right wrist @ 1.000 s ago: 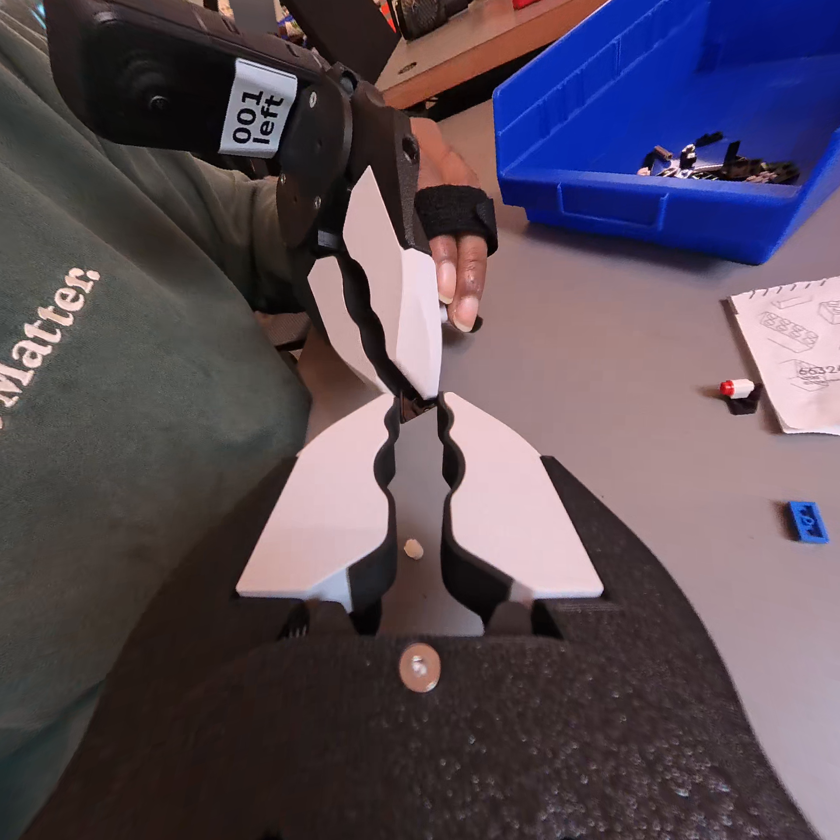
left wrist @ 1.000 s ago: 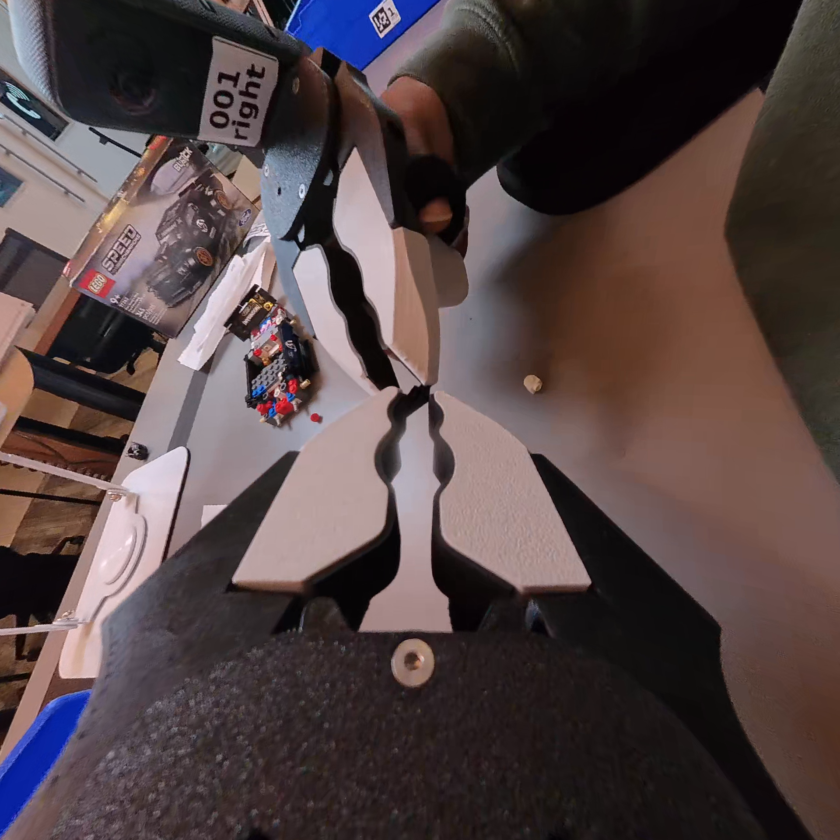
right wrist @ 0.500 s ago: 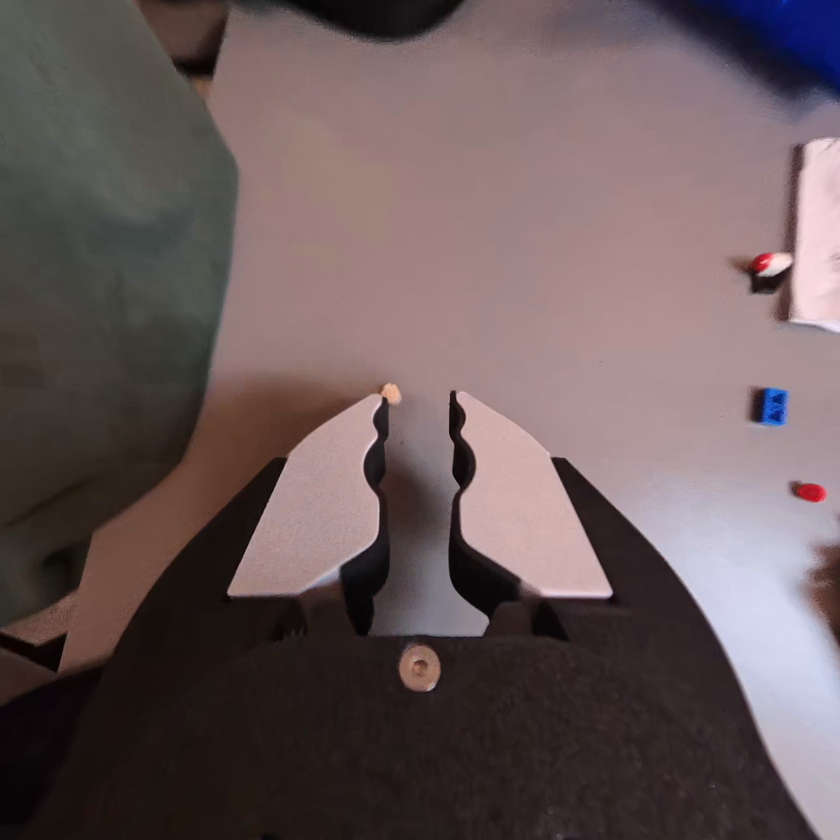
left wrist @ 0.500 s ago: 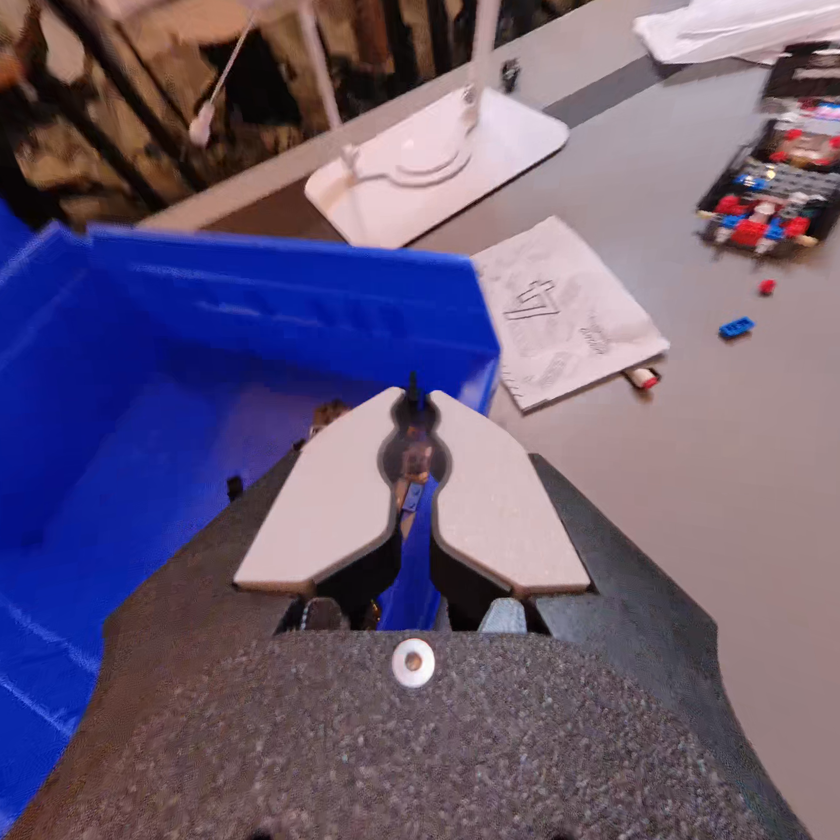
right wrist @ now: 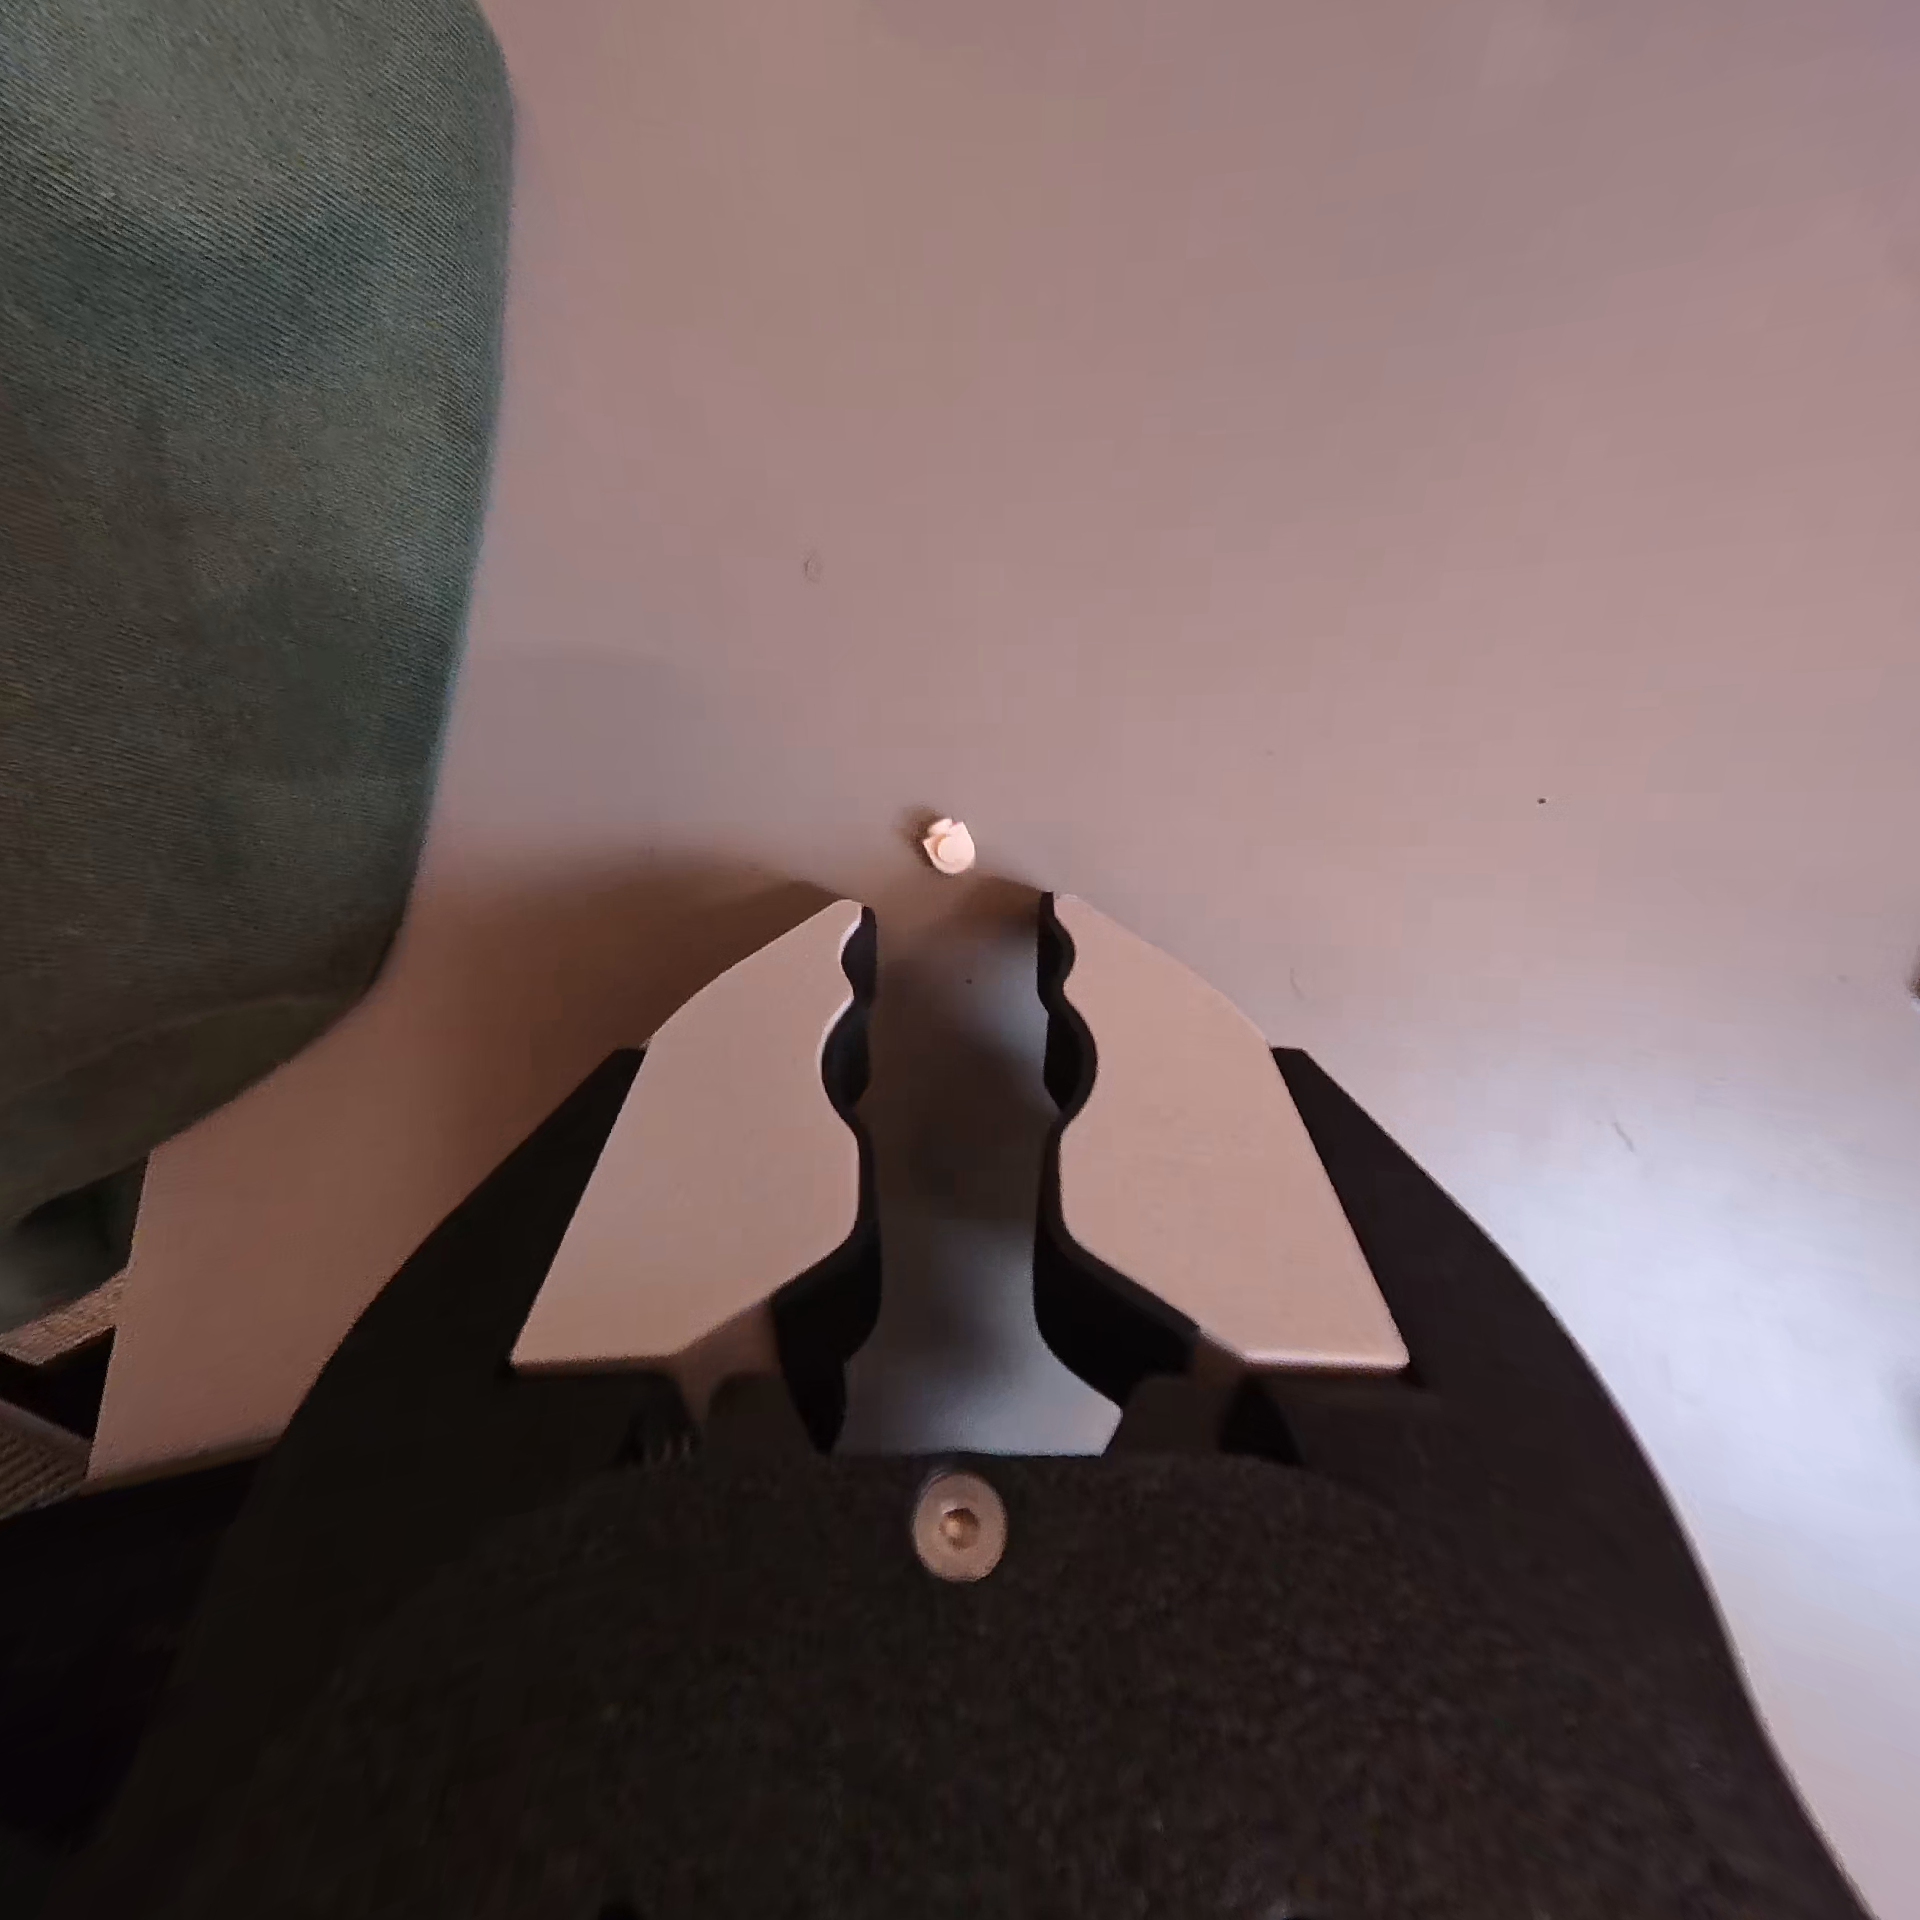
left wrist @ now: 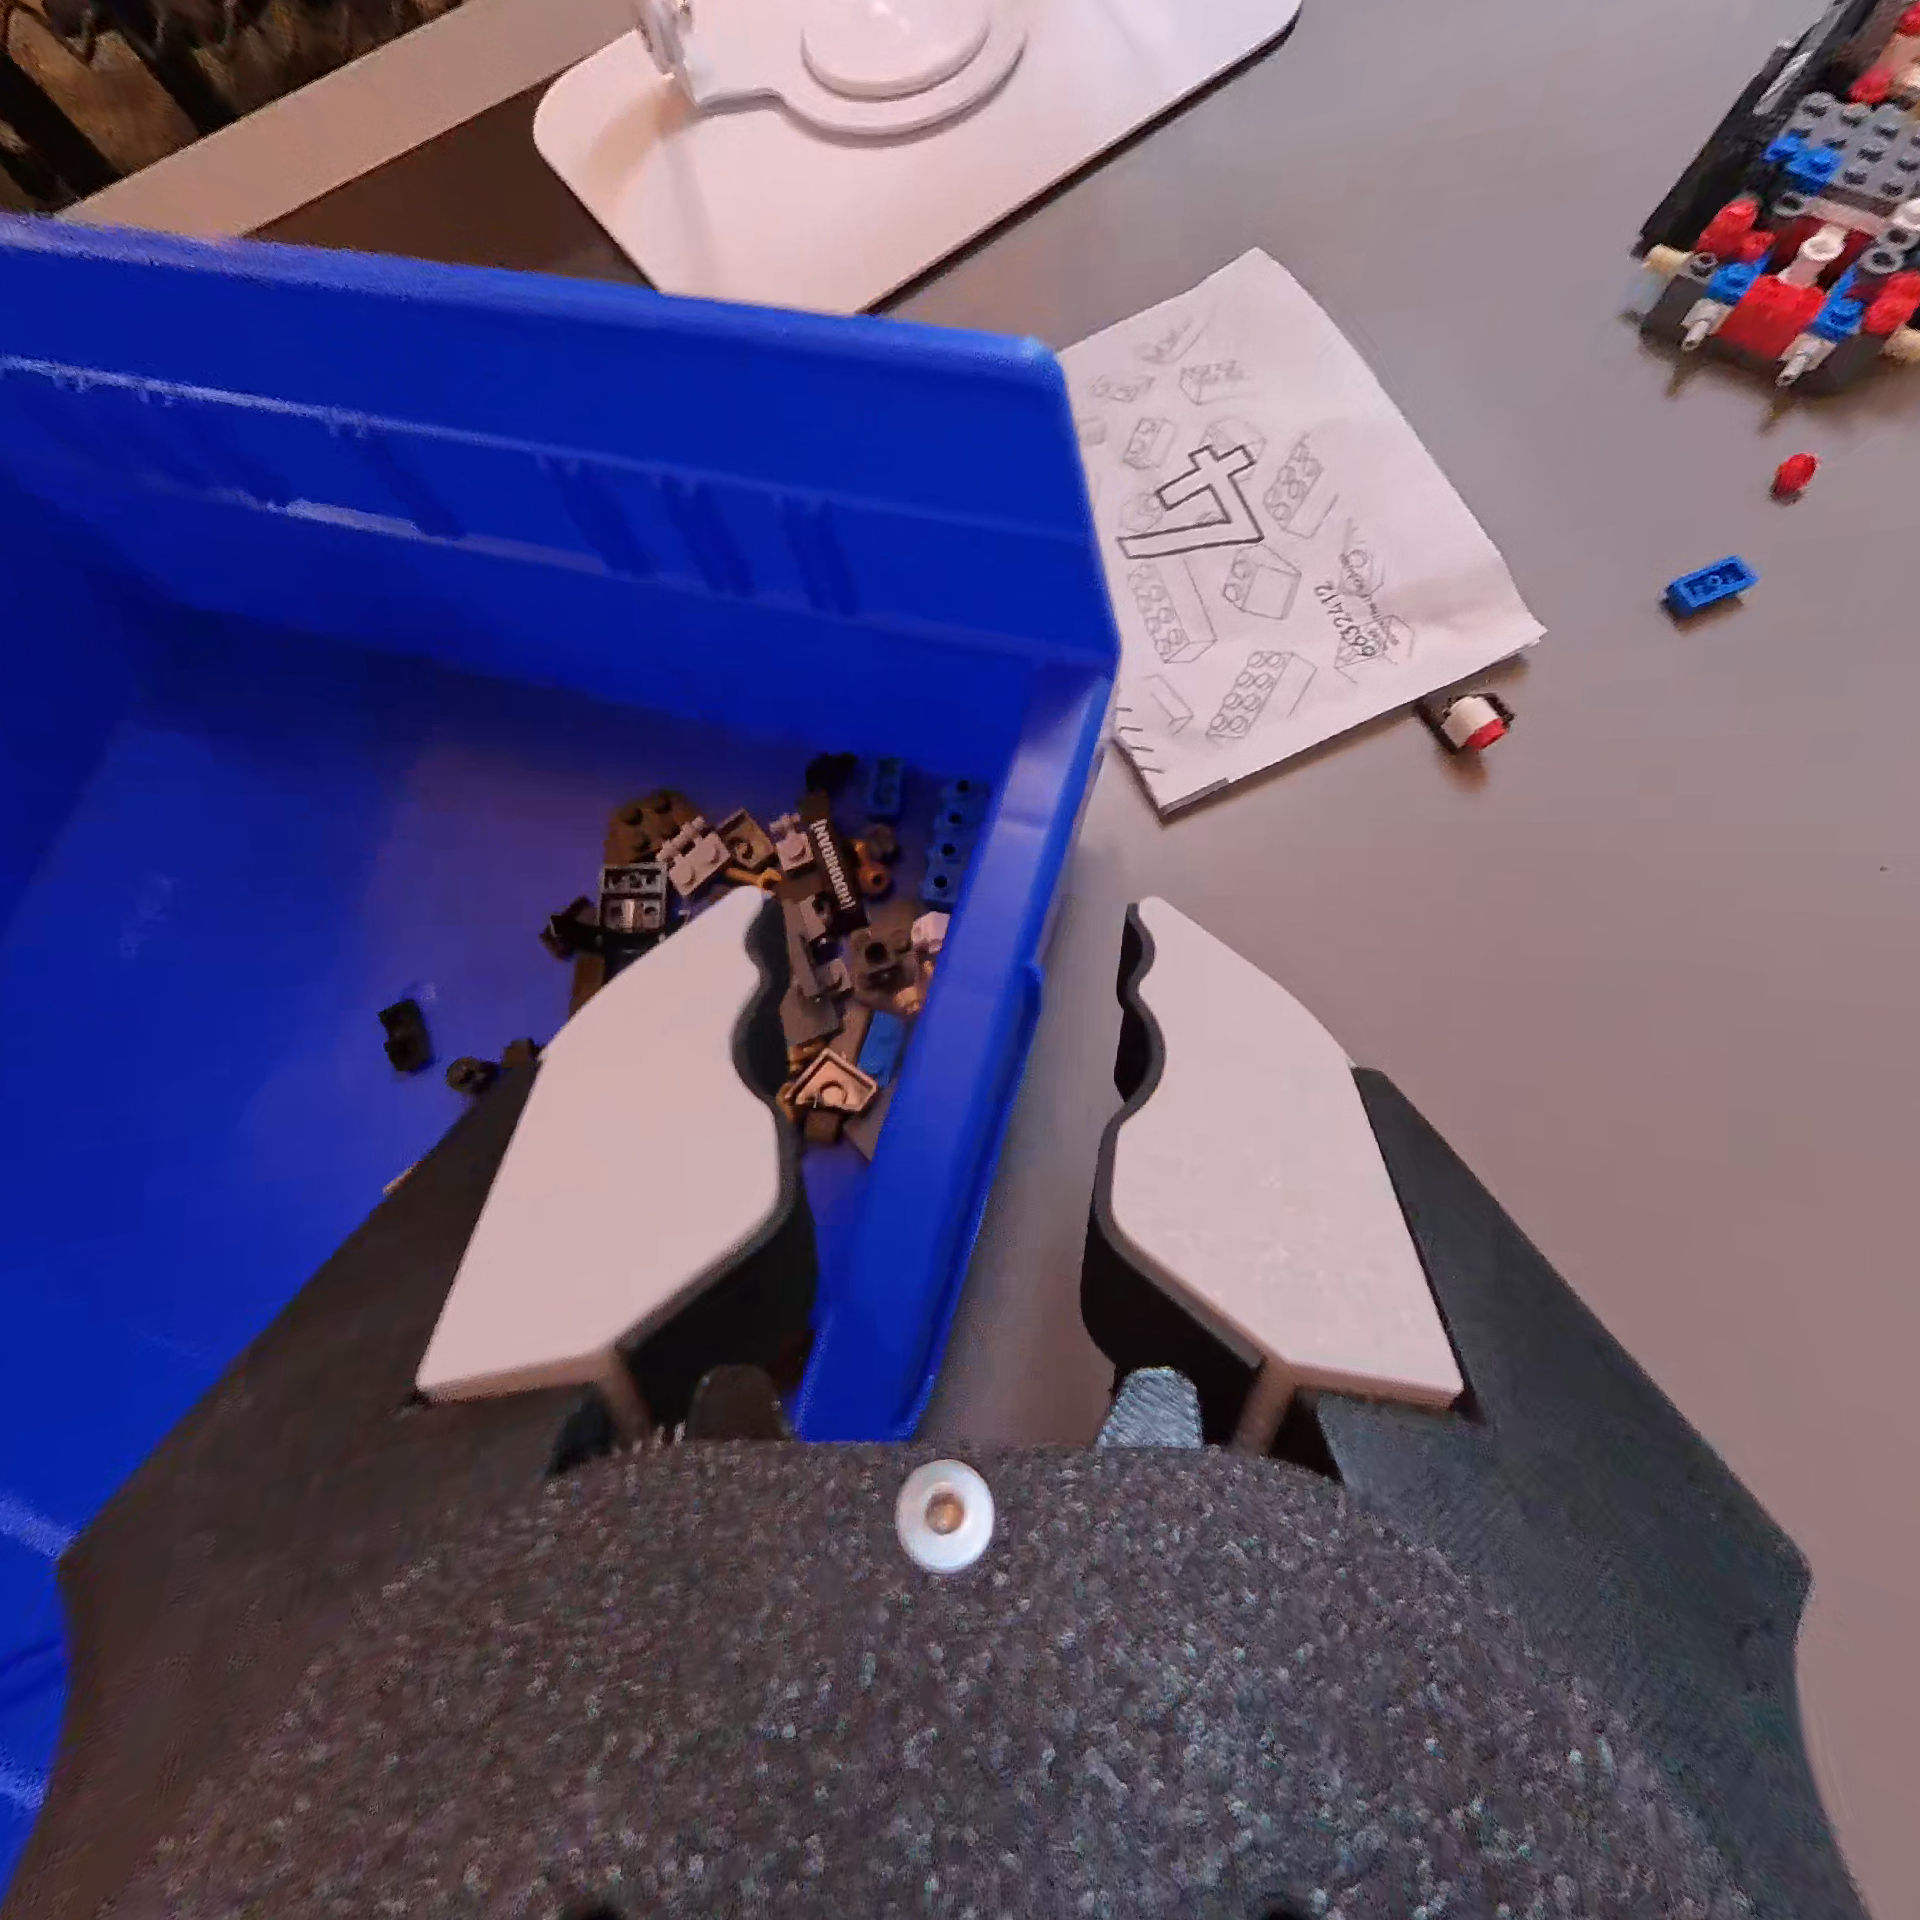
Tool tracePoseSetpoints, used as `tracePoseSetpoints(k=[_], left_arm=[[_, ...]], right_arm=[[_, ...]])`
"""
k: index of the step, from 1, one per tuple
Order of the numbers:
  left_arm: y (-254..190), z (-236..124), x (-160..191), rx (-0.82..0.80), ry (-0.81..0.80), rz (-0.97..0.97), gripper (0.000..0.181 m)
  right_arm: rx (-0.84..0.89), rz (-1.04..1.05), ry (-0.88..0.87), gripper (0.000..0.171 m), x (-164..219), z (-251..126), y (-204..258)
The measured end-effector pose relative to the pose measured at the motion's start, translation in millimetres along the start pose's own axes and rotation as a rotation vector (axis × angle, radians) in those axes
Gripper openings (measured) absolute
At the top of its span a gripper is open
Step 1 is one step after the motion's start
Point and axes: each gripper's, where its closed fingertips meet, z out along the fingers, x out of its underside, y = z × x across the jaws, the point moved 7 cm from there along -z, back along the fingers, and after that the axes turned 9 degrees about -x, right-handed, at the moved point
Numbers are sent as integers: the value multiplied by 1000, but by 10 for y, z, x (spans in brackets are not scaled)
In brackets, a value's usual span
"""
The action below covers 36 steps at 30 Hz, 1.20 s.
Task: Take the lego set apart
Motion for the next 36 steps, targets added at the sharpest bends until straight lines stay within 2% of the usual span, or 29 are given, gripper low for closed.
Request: tracePoseSetpoints(k=[2,7,12,19,20,23,26,31,32,34,36], left_arm=[[-27,-28,-32,-4,-32,28,58],[-166,-105,-126,17,-153,135,50],[-350,-132,-152,34,-220,259,45],[-484,-158,-161,90,-271,311,40],[-488,-160,-162,92,-273,312,40],[-498,-160,-164,96,-280,314,39],[-522,-146,-151,103,-273,325,39],[-568,-129,-130,103,-267,356,39],[-574,-131,-129,105,-267,360,38],[-588,-141,-128,110,-270,367,38],[-628,-164,-131,139,-285,382,36]], right_arm=[[21,-13,13,26,-10,7,-3],[25,-46,12,0,-44,43,5],[31,-23,-29,0,-28,-7,-41],[164,11,-318,0,-114,-401,-204],[161,14,-326,5,-92,-428,-206],[108,18,-247,22,10,-370,-164],[32,-6,-149,25,57,-229,-69],[-21,-50,-87,24,-33,13,6],[-9,-56,-68,23,-40,51,0],[8,-68,-70,9,-67,74,-6],[8,-67,-71,8,-73,79,-9]])
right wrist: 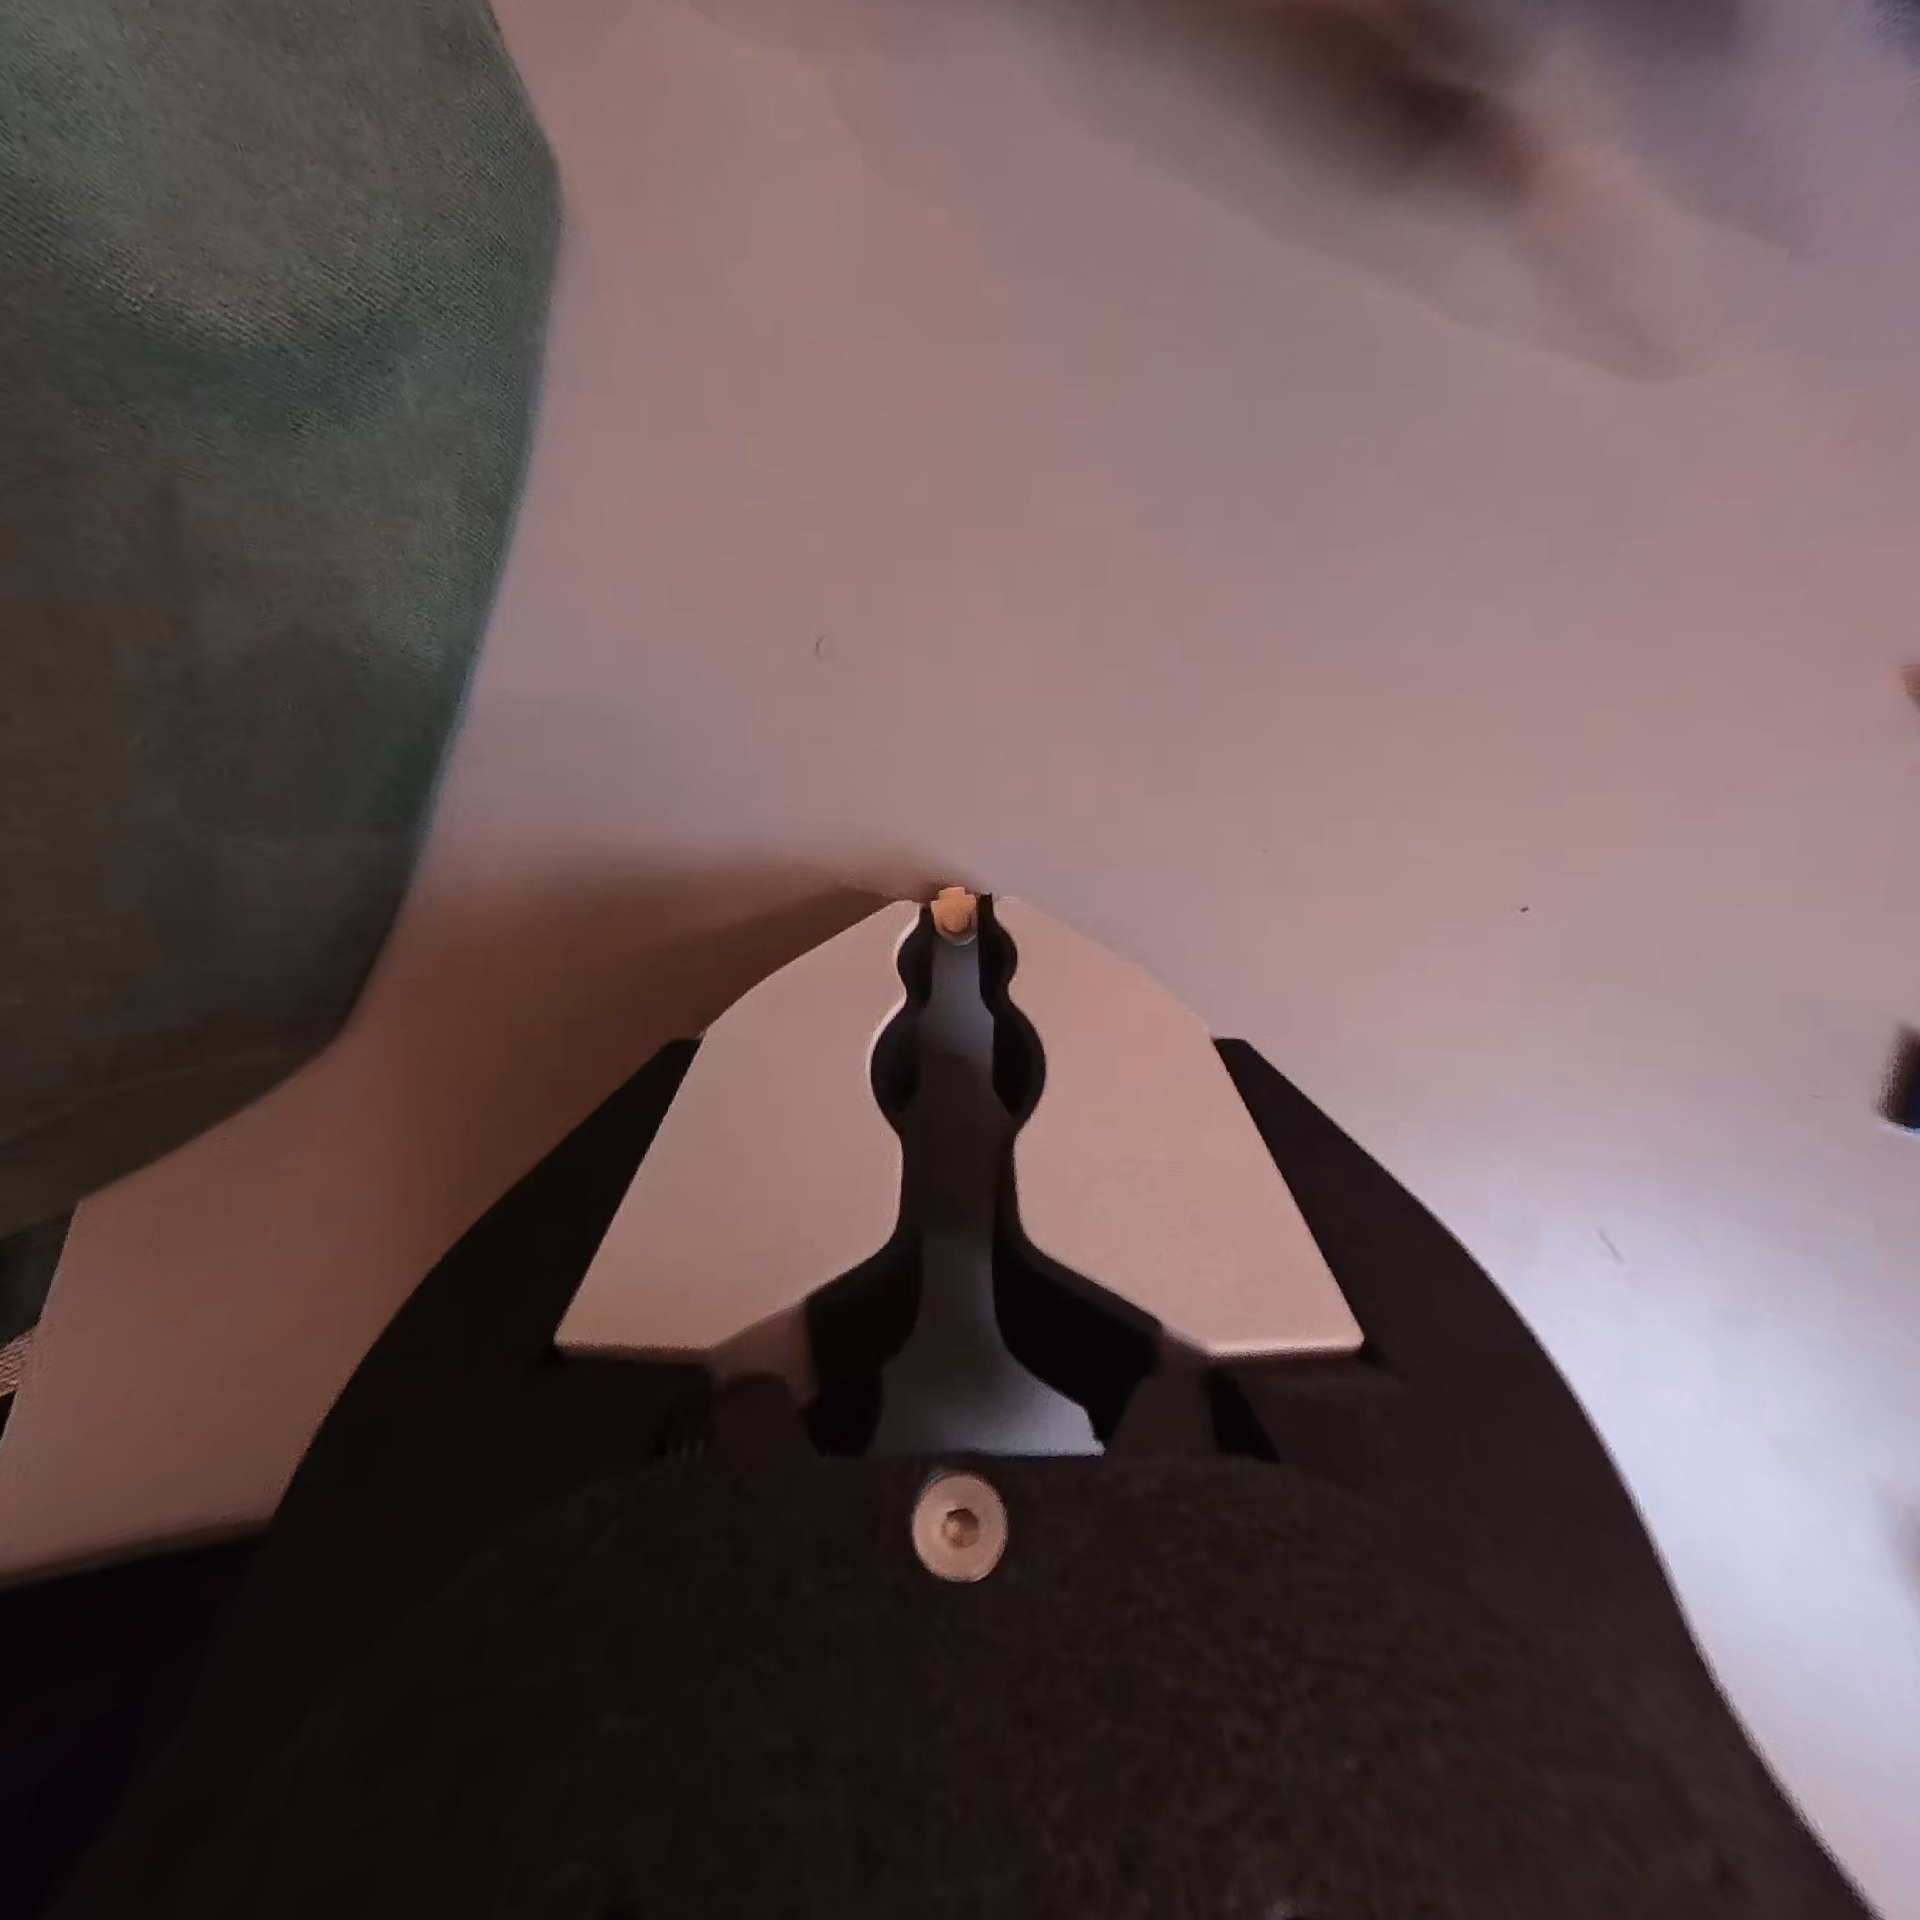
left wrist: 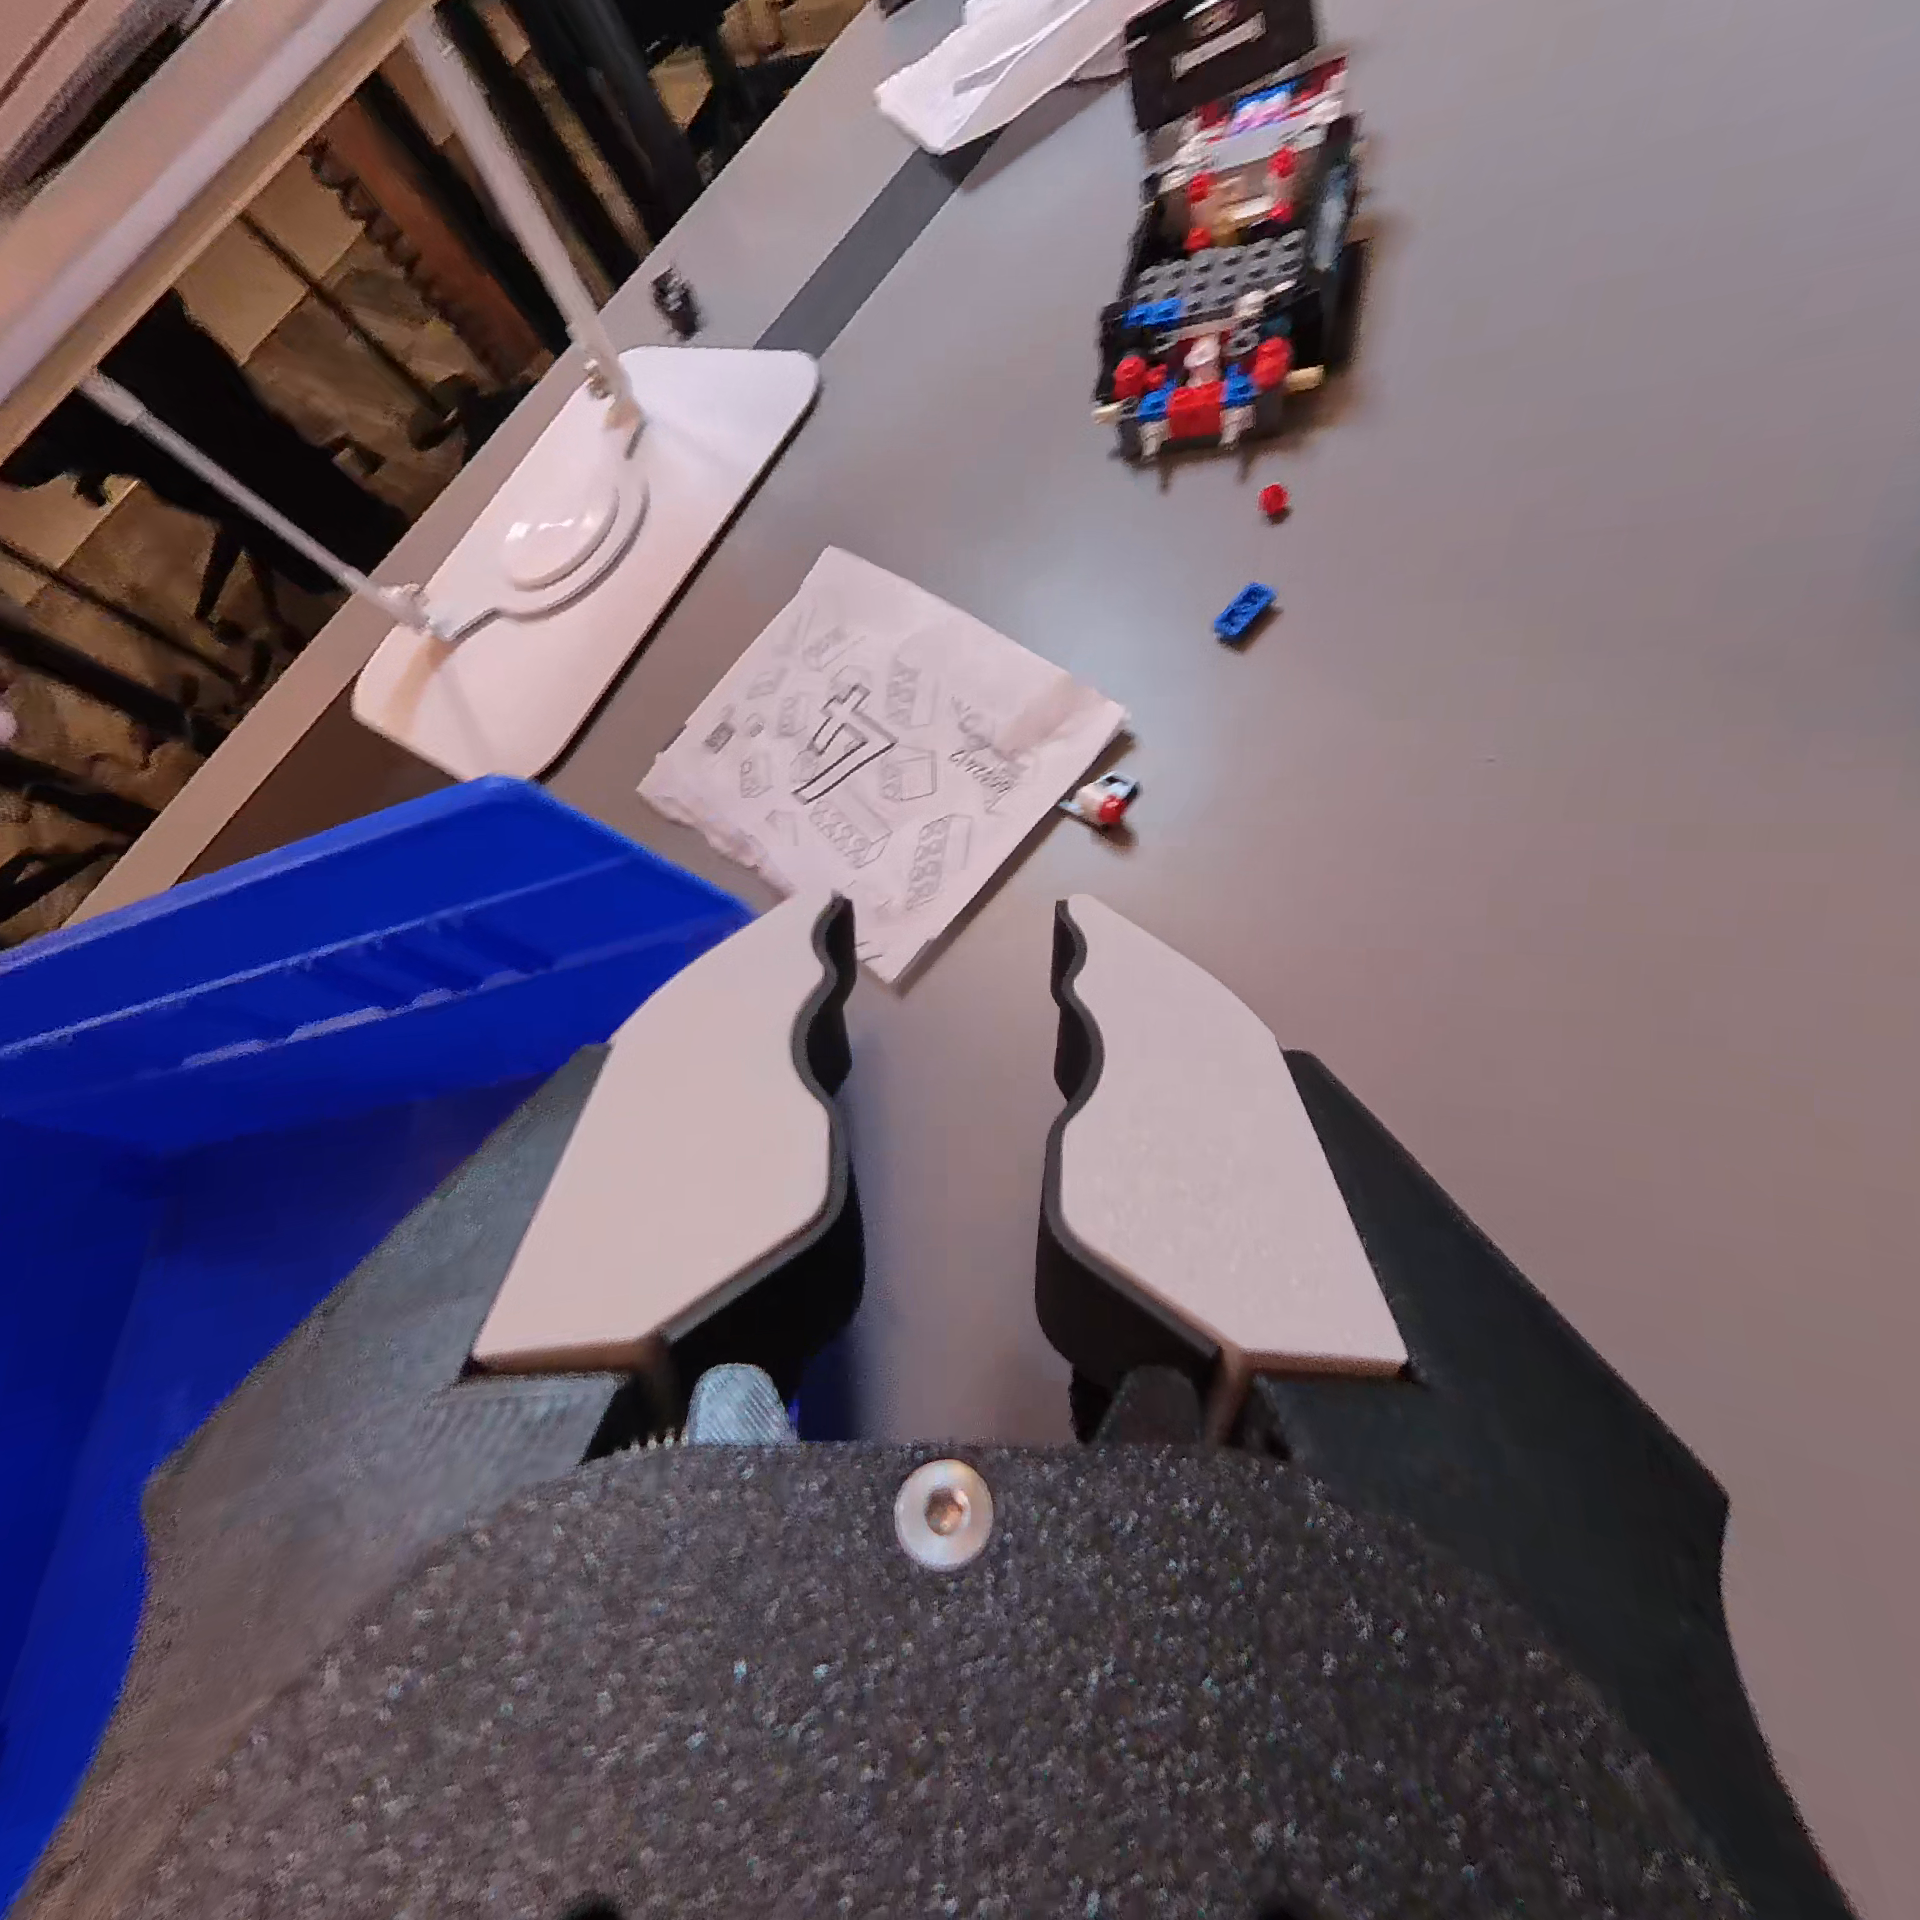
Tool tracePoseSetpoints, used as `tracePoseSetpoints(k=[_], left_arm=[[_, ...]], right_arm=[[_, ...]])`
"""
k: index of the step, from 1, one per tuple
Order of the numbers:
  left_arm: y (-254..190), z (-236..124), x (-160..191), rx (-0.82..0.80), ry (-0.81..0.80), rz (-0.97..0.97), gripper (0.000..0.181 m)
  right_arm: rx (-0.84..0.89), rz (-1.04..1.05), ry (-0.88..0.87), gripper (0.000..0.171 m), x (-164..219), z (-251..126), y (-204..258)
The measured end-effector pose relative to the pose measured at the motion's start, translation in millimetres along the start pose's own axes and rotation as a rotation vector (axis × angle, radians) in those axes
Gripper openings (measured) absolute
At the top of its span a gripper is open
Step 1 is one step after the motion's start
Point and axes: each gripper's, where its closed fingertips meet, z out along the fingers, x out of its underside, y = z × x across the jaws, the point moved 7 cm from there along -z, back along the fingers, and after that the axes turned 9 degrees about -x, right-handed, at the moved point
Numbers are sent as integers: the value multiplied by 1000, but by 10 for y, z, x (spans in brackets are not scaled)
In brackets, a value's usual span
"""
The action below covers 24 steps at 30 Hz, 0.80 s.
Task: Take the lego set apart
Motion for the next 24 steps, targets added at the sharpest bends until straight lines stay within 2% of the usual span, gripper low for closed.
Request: tracePoseSetpoints(k=[3,5,7,9,13,16,24], left_arm=[[-236,-97,-114,200,-131,55,29],[-480,-256,-229,388,-275,114,25],[-667,-367,-310,476,-364,163,19],[-759,-389,-357,448,-403,214,22],[-861,-502,-443,414,-527,291,21],[-849,-530,-472,353,-547,327,14],[-841,-540,-485,259,-574,386,10]], right_arm=[[62,4,-77,8,-49,-61,-77],[144,33,-203,8,-124,-180,-182],[195,55,-352,8,-211,-319,-244],[157,86,-496,8,-304,-409,-234],[-52,238,-751,8,-416,-496,-236],[-118,282,-804,8,-413,-502,-254],[-219,424,-891,8,-406,-502,-328]])
